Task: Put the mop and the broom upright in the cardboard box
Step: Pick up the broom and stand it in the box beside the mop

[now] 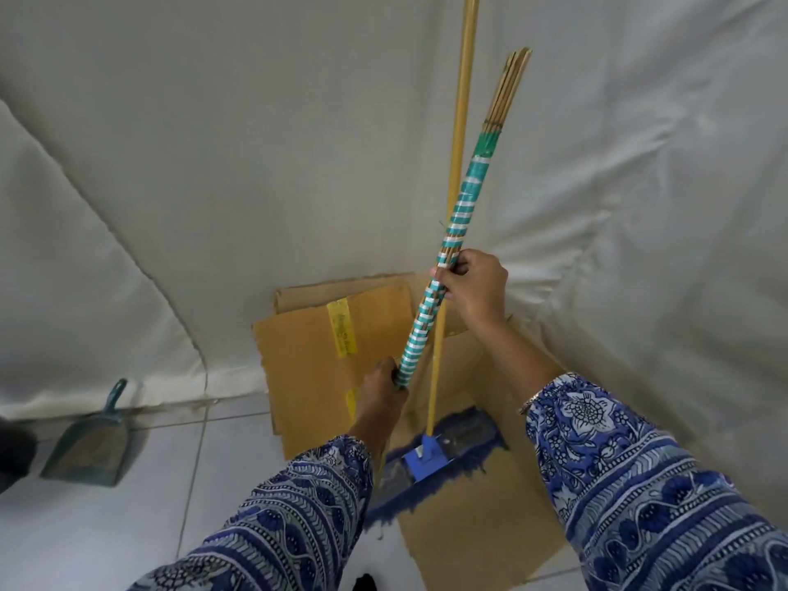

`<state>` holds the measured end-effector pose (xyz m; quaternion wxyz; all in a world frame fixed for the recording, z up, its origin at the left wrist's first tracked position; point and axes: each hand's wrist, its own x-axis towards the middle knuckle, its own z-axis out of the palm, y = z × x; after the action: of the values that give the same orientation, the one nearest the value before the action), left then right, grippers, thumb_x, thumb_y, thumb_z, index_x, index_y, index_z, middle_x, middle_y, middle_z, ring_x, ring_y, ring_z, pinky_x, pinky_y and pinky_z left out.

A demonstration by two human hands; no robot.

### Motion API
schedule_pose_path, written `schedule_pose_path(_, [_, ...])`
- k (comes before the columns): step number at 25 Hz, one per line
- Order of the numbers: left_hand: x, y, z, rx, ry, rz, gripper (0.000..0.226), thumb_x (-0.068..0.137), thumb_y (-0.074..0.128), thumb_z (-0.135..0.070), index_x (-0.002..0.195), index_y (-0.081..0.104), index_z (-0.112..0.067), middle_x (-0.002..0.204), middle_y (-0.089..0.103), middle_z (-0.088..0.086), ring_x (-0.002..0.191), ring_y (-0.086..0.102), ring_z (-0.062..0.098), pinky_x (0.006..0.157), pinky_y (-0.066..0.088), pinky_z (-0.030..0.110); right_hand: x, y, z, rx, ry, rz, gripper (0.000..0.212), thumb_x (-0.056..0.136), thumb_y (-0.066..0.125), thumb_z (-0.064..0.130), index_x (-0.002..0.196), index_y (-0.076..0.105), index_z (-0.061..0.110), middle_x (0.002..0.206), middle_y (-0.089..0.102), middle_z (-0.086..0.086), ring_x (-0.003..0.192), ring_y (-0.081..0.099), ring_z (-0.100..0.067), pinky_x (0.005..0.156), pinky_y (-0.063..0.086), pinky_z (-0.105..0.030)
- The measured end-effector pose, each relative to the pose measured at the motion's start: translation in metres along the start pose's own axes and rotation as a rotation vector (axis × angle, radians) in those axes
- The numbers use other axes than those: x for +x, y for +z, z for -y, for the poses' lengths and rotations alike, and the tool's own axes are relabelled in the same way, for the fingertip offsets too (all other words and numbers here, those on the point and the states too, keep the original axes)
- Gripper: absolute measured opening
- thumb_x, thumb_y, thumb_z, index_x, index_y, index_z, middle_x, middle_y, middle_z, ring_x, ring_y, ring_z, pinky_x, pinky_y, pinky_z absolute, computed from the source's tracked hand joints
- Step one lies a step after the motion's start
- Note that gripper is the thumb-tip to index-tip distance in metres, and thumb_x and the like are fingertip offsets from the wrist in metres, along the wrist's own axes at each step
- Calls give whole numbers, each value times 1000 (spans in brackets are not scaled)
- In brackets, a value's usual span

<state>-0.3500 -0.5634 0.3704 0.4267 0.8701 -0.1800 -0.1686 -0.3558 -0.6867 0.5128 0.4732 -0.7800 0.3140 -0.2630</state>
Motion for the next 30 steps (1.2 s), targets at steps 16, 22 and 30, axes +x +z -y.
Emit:
schedule_pose_path(16, [107, 238, -86, -18, -173, 38, 21, 76, 64, 0, 94, 55, -6, 95, 67, 14, 83, 61, 24, 70, 50, 37, 180, -122, -166, -83, 13, 198, 16, 74, 72, 11, 87, 68, 2, 83, 73, -13, 69, 66, -20, 70, 60, -41])
schedule_pose_path(22, [159, 358, -71, -91, -357, -31, 25, 72, 65, -1, 94, 57, -8, 93, 65, 10, 86, 59, 27, 67, 44, 34, 247, -125, -273, -129, -13, 357, 18, 75, 71, 13, 89, 68, 4, 83, 70, -6, 58, 51, 4, 49, 37, -4])
schedule_pose_path(30, [233, 476, 17, -89, -423, -40, 21, 77, 57, 0, 75, 41, -12, 83, 54, 12, 75, 49, 28, 60, 34, 33, 297, -77, -423, -155, 17, 384, 18, 74, 72, 14, 90, 68, 5, 78, 66, 0, 66, 60, -10, 61, 48, -19])
